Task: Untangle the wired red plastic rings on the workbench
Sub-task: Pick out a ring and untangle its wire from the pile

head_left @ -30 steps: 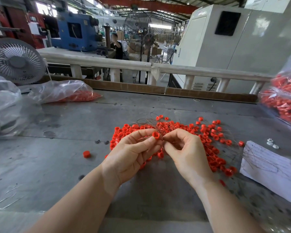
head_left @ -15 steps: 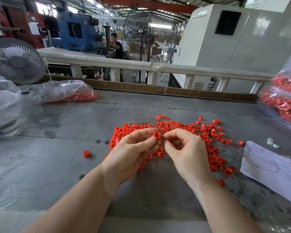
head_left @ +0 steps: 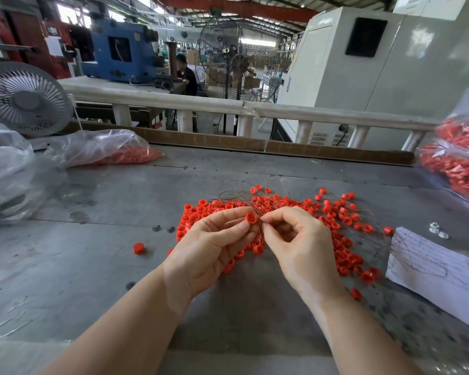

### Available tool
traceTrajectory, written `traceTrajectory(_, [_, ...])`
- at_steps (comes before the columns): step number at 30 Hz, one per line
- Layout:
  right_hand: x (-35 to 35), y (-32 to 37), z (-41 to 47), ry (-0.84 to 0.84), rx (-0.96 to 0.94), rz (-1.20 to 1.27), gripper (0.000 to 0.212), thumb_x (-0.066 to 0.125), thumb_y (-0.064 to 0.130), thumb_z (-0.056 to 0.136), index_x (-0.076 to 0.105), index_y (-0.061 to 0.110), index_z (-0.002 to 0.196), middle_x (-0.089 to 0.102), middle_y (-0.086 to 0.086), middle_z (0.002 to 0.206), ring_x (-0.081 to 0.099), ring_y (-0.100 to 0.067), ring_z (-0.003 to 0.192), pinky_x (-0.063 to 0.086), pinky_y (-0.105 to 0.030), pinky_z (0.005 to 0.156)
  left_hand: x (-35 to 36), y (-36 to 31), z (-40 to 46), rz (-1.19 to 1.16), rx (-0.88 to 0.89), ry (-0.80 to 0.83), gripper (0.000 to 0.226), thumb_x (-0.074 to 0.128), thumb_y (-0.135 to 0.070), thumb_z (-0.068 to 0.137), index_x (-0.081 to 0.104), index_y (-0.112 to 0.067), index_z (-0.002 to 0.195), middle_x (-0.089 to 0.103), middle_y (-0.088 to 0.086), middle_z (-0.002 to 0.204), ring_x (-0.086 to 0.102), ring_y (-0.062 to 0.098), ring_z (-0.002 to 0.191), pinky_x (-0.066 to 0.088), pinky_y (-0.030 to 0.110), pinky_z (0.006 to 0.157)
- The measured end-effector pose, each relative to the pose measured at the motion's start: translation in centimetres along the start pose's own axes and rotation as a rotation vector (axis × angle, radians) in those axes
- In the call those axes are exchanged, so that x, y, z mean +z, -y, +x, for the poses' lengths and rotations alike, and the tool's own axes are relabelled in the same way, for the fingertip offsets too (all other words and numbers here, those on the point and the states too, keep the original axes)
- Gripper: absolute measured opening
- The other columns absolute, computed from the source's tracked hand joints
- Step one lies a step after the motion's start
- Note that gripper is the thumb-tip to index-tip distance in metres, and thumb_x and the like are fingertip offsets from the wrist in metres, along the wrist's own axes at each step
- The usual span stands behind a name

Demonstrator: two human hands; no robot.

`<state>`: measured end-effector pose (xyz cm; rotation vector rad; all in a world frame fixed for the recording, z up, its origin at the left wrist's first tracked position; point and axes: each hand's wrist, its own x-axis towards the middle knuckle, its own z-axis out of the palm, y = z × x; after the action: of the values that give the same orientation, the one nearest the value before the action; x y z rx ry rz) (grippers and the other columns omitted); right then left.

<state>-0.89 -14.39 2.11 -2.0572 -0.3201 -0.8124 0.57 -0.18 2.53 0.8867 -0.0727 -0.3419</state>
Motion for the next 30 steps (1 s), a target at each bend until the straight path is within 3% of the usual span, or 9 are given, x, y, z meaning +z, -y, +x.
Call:
traceTrajectory(8, [0.09,0.01,-0.01,0.008,0.017,0.049,0.021,0.071,-0.001,0.077,0.069,0.020,0.076,0.065,0.010,0.069,0.061,-0.006,0.065,0.049,-0.016,0.061,-0.20,0.07,0.24,-0.023,-0.010,-0.005,0.022,0.060,0.002,0.066,0.075,-0.006,0.080,0.071,0.012,0.076,0.070,0.014,0.066,0.057,0.019,0.060])
traceTrajectory(11, [0.07,0.09,0.07,0.025,0.056,0.097,0.020,0.071,0.000,0.078,0.067,0.019,0.074,0.065,0.010,0.065,0.061,-0.006,0.062,0.050,-0.017,0.061,-0.31,0.18,0.34,-0.040,-0.005,-0.012,0.024,0.060,0.002,0.066,0.069,-0.003,0.088,0.070,0.011,0.075,0.070,0.014,0.066,0.057,0.019,0.059])
traceTrajectory(17, [-0.14,0.26,0.22,0.059,0.119,0.198,0.020,0.072,0.000,0.078,0.068,0.020,0.072,0.068,0.008,0.068,0.063,-0.007,0.061,0.051,-0.018,0.061,-0.36,0.17,0.42,-0.065,-0.007,-0.037,0.020,0.061,0.003,0.065,0.072,-0.004,0.079,0.070,0.013,0.075,0.070,0.016,0.065,0.057,0.020,0.058])
traceTrajectory(30, [-0.13,-0.02,0.37,0.072,0.181,0.268,0.030,0.070,-0.002,0.078,0.066,0.026,0.068,0.067,0.010,0.064,0.062,-0.003,0.059,0.052,-0.022,0.060,-0.24,0.12,0.37,-0.065,-0.014,-0.064,0.022,0.060,0.003,0.064,0.071,-0.002,0.083,0.070,0.013,0.076,0.070,0.017,0.066,0.058,0.021,0.061])
